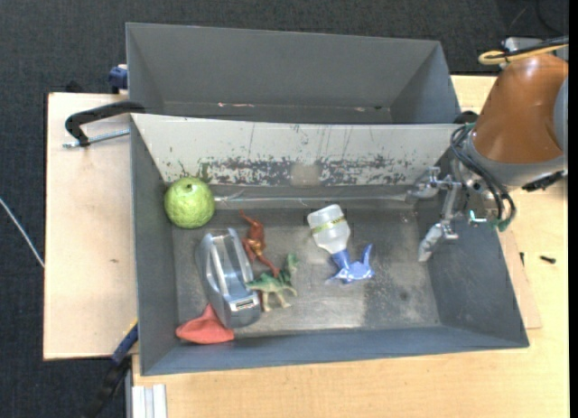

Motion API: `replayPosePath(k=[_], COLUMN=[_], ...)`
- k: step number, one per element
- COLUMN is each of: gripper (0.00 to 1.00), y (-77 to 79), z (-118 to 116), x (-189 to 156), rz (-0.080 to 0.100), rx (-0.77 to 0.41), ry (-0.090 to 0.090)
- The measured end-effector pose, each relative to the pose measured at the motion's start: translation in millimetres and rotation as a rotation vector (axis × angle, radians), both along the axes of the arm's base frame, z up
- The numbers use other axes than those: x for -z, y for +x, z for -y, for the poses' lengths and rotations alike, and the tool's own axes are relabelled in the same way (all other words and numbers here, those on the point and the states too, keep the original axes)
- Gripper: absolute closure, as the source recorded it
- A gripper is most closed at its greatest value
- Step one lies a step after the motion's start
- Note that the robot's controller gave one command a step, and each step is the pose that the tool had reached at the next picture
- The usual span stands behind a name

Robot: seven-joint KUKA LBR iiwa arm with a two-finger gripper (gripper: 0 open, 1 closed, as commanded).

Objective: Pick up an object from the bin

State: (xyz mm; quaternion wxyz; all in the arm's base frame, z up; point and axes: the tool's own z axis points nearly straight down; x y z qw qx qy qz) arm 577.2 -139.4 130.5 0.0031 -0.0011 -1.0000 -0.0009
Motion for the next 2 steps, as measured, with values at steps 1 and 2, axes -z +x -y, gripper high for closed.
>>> replayPosePath(k=[1,2], gripper=[0.0,0.0], y=[2.2,4.7], z=[-0.4,-46.0], x=[-4.4,27.8], rz=[0.008,0.011], rx=[-0.002,-0.052], ry=[-0.002,-0.003])
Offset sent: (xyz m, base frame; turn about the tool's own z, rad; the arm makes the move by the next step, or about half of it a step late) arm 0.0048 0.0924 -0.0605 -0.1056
